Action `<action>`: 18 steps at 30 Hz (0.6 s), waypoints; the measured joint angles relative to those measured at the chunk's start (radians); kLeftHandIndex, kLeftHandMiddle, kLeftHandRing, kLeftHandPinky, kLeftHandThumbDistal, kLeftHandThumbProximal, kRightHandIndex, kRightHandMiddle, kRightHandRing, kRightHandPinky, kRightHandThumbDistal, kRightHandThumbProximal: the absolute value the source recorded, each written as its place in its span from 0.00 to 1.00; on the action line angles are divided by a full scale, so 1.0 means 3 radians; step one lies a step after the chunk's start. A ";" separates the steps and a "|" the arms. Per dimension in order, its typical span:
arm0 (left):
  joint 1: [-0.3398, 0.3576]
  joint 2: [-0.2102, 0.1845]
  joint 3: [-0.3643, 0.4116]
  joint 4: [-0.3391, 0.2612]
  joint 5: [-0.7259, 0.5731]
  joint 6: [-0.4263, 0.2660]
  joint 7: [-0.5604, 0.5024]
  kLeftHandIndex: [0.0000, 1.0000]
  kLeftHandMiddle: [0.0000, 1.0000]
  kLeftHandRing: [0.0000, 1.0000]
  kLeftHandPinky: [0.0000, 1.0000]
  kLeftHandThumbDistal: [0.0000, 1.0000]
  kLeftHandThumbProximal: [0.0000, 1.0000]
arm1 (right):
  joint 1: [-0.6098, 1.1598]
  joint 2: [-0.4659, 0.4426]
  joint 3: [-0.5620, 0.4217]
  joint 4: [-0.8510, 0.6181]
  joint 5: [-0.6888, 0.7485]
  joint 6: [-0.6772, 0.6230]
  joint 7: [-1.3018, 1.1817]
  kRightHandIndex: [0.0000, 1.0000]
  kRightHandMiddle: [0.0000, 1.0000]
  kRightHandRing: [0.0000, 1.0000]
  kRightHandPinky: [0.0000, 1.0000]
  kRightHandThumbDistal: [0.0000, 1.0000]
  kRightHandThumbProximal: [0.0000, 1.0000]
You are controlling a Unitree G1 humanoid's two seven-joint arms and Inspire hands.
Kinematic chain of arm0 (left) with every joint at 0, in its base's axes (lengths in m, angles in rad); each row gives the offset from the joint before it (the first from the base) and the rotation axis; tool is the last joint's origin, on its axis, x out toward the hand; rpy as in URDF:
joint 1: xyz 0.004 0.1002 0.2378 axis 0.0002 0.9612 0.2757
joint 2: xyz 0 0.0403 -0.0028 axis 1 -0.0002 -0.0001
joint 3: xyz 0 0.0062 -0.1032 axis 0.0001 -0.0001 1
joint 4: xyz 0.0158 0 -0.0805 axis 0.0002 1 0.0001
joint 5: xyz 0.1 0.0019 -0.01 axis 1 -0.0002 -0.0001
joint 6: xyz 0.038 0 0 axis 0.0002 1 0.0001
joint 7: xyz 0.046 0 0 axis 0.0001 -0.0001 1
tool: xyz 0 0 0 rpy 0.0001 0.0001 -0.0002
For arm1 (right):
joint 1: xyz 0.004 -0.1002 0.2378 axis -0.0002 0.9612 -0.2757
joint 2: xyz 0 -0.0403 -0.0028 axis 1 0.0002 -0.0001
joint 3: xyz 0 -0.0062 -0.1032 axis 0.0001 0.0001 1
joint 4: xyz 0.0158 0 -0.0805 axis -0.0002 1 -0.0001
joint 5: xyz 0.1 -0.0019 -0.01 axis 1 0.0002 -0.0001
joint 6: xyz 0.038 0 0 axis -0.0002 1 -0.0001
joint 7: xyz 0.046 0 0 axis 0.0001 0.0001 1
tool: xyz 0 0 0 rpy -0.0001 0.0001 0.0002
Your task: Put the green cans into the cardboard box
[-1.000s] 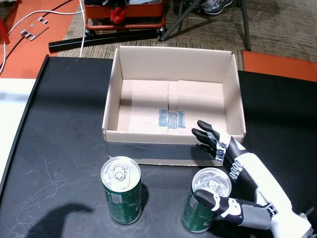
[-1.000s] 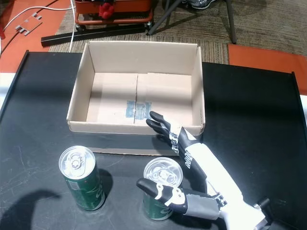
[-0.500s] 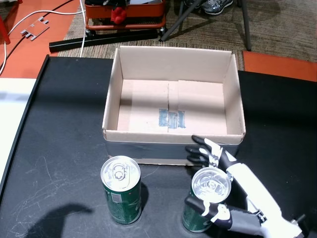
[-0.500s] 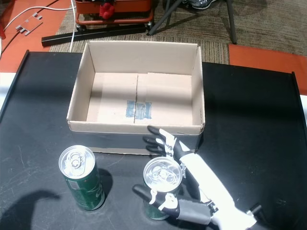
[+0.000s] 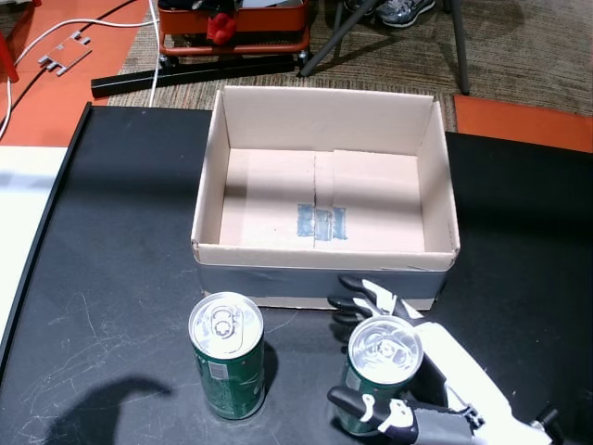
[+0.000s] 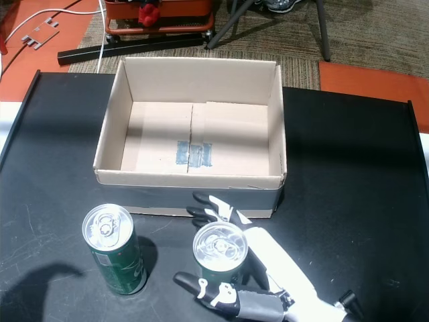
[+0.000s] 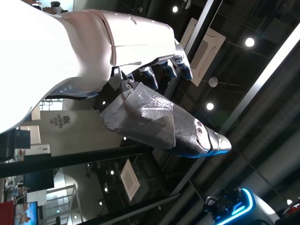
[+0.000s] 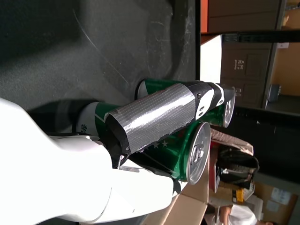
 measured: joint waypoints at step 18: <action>-0.0012 0.0000 0.0003 -0.0017 -0.0047 0.0135 0.0001 0.64 0.77 0.88 0.85 0.87 0.57 | -0.0136 -0.0003 0.0023 0.0206 -0.0057 -0.0176 -0.0097 0.75 0.81 0.85 0.93 1.00 0.50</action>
